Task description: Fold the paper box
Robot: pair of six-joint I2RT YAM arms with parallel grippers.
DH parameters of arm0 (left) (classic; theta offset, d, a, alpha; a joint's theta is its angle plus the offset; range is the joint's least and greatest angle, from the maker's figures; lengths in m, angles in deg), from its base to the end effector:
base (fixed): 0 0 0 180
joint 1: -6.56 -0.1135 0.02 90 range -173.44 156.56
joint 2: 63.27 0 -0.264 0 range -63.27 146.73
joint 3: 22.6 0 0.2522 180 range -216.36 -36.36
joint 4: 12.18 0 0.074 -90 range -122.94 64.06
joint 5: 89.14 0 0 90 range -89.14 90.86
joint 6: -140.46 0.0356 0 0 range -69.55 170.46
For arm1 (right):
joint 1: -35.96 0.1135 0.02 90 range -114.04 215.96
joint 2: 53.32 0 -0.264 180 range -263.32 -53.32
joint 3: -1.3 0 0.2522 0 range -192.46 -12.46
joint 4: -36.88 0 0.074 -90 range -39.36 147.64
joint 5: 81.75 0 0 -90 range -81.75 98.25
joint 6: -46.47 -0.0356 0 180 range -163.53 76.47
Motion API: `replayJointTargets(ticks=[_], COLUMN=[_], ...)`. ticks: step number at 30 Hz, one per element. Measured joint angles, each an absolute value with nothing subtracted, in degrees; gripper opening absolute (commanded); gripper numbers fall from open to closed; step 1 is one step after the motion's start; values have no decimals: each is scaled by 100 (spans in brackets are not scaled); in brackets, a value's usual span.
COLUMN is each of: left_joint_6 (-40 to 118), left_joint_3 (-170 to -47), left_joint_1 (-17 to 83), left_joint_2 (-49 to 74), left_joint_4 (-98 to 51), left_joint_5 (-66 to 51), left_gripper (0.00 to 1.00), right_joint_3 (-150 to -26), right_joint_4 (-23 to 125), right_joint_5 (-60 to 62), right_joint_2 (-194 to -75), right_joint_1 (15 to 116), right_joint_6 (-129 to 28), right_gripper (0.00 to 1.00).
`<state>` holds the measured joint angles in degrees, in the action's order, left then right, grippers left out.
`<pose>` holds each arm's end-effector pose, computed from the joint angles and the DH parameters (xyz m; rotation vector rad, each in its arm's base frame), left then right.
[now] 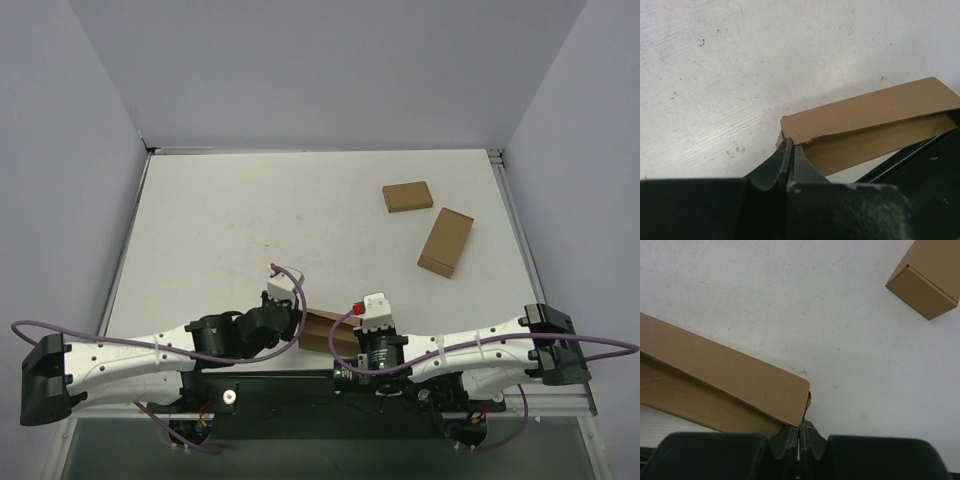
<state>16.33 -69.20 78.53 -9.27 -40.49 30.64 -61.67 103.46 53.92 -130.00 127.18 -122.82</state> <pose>0.0787 -0.1848 0.2334 0.4157 2.1075 -0.5319 0.0208 0.2214 0.2132 -0.1594 2.3280 0.1162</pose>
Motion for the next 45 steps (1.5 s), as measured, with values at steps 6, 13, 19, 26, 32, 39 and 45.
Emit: replayJointTargets(ticks=[6,13,19,26,32,39,45], left_joint_6=[1298,983,830,636,363,203,341], left_joint_3=[-6780,-6734,-6734,-6734,-6916,-6942,-6894], left_joint_1=[8034,8253,8327,8351,8390,8417,8414], left_joint_2=[-881,-879,-1001,-1041,-907,-1051,-1025], left_joint_4=[-3850,-3863,-4060,-4232,-4543,-4842,-4792], left_joint_5=[3162,3403,3449,3455,3586,3659,3571], left_gripper=[0,0,0,0,0,0,0], right_joint_3=[-6167,-6167,-6167,-6167,-6167,-6167,-6167], right_joint_4=[10405,10457,10464,10446,10440,10289,10282], right_joint_5=[5392,5385,5387,5387,5389,5416,5420], right_joint_2=[-13016,-13016,-13016,-13016,-13016,-13013,-13013], right_joint_1=[12720,12720,12733,12755,12755,12755,12755], right_joint_6=[-12282,-12282,-12295,-12301,-12321,-12349,-12347], right_gripper=[0,0,0,0,0,0,0])
